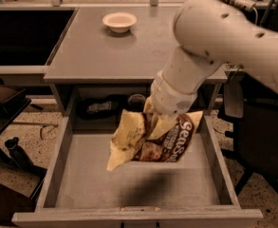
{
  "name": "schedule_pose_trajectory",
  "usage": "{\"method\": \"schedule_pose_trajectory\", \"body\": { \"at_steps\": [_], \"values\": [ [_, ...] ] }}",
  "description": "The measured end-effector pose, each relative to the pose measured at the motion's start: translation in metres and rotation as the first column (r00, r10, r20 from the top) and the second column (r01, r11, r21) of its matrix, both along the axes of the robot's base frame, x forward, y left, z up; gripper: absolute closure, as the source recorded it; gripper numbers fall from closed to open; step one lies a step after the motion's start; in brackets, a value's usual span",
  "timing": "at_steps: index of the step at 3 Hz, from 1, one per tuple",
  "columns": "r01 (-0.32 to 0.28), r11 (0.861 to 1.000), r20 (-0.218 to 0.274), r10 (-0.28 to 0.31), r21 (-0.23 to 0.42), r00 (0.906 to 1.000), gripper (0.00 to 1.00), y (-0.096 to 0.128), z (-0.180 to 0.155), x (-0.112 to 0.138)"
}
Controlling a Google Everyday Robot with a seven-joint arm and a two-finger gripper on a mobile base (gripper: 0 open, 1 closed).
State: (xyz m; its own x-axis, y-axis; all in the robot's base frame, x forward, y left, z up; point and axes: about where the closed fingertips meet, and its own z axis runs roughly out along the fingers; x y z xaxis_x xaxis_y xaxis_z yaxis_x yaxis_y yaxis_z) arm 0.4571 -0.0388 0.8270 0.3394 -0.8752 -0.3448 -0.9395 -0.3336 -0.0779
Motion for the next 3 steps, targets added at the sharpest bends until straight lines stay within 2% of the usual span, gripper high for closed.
{"method": "schedule_pose_trajectory", "body": {
  "at_steps": [1,2,3],
  "values": [
    [-0.009,1.000,-0.009,0.010,0.022,0.9999,1.00,0.037,-0.051,-0.011],
    [-0.002,0.999,-0.049,0.004,0.042,0.9988,1.00,0.068,-0.097,-0.016],
    [0.001,0.999,-0.043,0.001,0.046,0.9991,0.84,0.069,-0.099,-0.015]
  ]
}}
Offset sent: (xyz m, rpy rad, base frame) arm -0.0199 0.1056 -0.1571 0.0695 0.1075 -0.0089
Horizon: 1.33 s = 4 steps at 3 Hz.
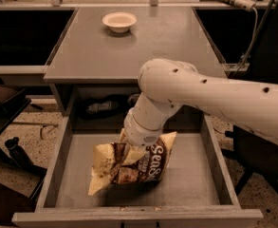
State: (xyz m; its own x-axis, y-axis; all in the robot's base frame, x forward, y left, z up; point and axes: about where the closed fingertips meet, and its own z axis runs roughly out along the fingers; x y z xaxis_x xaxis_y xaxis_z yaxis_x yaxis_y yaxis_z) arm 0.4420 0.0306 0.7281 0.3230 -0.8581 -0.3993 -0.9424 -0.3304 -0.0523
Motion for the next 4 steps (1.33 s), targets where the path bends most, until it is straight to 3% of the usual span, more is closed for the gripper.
{"method": "schedule_pose_trajectory", "body": {
  "at_steps": [3,4],
  "values": [
    [0.000,1.000,0.000,0.000,0.000,1.0000,0.14,0.0000,0.0001,-0.0001],
    [0.000,1.000,0.000,0.000,0.000,1.0000,0.00,0.0000,0.0001,-0.0001]
  ]
}}
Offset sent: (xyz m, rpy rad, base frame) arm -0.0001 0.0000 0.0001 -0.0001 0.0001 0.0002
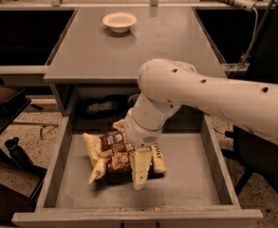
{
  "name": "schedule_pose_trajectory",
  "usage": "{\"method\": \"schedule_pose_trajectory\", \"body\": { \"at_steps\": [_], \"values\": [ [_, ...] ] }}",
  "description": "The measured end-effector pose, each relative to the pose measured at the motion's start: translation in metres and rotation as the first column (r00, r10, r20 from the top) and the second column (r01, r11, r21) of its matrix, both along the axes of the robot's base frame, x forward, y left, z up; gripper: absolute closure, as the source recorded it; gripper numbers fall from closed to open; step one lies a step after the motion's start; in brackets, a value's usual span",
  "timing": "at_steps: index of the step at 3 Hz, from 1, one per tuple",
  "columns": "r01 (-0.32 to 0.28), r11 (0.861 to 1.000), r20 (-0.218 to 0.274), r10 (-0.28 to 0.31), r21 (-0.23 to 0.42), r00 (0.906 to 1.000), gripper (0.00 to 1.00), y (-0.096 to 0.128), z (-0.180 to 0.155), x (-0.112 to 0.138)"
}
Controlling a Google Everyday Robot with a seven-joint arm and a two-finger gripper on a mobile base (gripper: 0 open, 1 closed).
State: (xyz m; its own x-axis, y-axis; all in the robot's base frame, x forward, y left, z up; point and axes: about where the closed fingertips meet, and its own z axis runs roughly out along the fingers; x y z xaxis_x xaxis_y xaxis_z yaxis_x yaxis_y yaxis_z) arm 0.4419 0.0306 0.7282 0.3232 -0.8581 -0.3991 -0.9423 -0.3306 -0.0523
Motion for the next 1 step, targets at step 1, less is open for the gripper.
{"method": "schedule_pose_trajectory", "body": {
  "at_steps": [1],
  "values": [
    [0.000,1.000,0.000,0.000,0.000,1.0000,0.00,0.0000,0.0000,0.0000]
  ]
}}
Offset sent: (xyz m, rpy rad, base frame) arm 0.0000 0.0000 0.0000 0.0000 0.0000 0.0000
